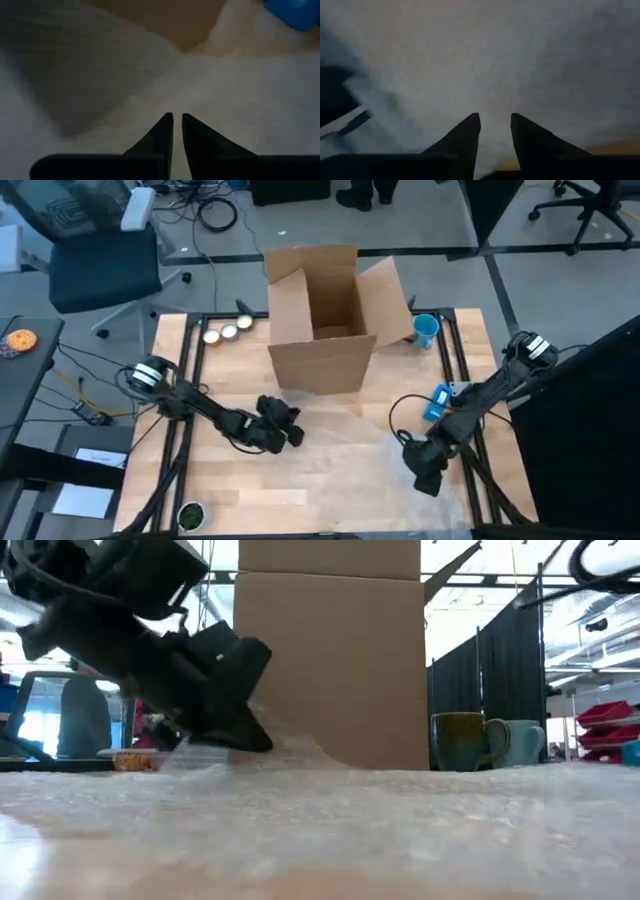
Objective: Wrap mug
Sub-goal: Wrap the brown cup with bubble wrap
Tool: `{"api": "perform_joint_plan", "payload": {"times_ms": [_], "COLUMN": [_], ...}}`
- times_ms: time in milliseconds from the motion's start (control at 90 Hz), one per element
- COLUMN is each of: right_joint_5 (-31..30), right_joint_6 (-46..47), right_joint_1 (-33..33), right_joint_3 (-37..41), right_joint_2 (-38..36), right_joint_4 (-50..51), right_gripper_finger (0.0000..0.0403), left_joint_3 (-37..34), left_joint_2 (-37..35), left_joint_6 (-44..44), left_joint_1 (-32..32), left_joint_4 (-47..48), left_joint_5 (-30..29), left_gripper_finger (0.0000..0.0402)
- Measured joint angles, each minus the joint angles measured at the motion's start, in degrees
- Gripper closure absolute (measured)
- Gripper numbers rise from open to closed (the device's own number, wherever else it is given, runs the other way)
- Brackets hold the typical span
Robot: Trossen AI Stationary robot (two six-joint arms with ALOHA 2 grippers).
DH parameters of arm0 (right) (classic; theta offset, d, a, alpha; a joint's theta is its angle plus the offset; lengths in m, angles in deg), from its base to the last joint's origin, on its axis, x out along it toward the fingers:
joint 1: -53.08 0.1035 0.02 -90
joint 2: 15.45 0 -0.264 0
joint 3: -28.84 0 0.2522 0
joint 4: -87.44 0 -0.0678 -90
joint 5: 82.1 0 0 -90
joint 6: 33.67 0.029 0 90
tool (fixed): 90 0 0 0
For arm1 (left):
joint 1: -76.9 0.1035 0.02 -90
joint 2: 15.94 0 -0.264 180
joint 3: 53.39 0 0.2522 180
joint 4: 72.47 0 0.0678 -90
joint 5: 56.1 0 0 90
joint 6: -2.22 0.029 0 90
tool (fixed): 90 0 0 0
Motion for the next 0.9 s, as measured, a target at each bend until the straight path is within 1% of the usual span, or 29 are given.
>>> {"api": "perform_joint_plan", "payload": {"times_ms": [56, 133, 200, 256, 311, 389, 522, 611, 689, 811, 900], "right_joint_5": [-4.7, -11.5, -15.9, -17.3, -17.4, -16.5, -13.8, -12.4, -12.3, -12.3, -12.1], "right_joint_6": [-2.7, -6.5, -8.8, -10.2, -11.0, -11.4, -10.1, -8.3, -6.0, -2.7, 0.7], "right_joint_1": [-1.3, -3.0, -4.3, -5.4, -6.0, -6.1, -4.0, -1.9, 0.5, 3.1, 4.2], "right_joint_3": [-1.7, -4.1, -5.9, -6.9, -8.3, -9.6, -10.6, -9.9, -9.0, -6.7, -3.9], "right_joint_2": [0.0, 0.0, 0.0, 0.0, 0.0, 0.0, 0.0, 0.0, 0.0, 0.1, 0.1], "right_joint_4": [4.6, 9.5, 11.4, 11.9, 11.7, 10.2, 4.8, -0.1, -2.5, -1.9, -0.5], "right_gripper_finger": [0.0316, 0.0321, 0.0323, 0.0325, 0.0325, 0.0325, 0.0326, 0.0328, 0.0330, 0.0335, 0.0342], "left_joint_3": [0.0, 0.0, 0.0, 0.3, 0.5, 0.5, 0.1, -0.1, -0.2, -0.2, -0.2], "left_joint_2": [1.7, 3.0, 3.0, 1.9, 0.3, -2.8, -9.0, -12.8, -15.4, -18.2, -19.5], "left_joint_6": [1.8, 2.1, 1.8, -0.7, -5.3, -10.7, -14.7, -16.4, -19.6, -24.4, -25.2], "left_joint_1": [0.3, 1.2, 1.9, 2.6, 3.2, 3.3, 2.8, 2.5, 2.5, 2.3, 1.8], "left_joint_4": [-2.4, -1.8, 2.1, 7.5, 14.9, 26.5, 40.8, 48.1, 54.2, 61.8, 63.2], "left_joint_5": [1.0, 2.2, 3.9, 5.6, 7.7, 9.0, 10.8, 12.8, 15.1, 17.3, 17.1], "left_gripper_finger": [0.0375, 0.0375, 0.0375, 0.0375, 0.0375, 0.0375, 0.0375, 0.0375, 0.0375, 0.0375, 0.0375]}}
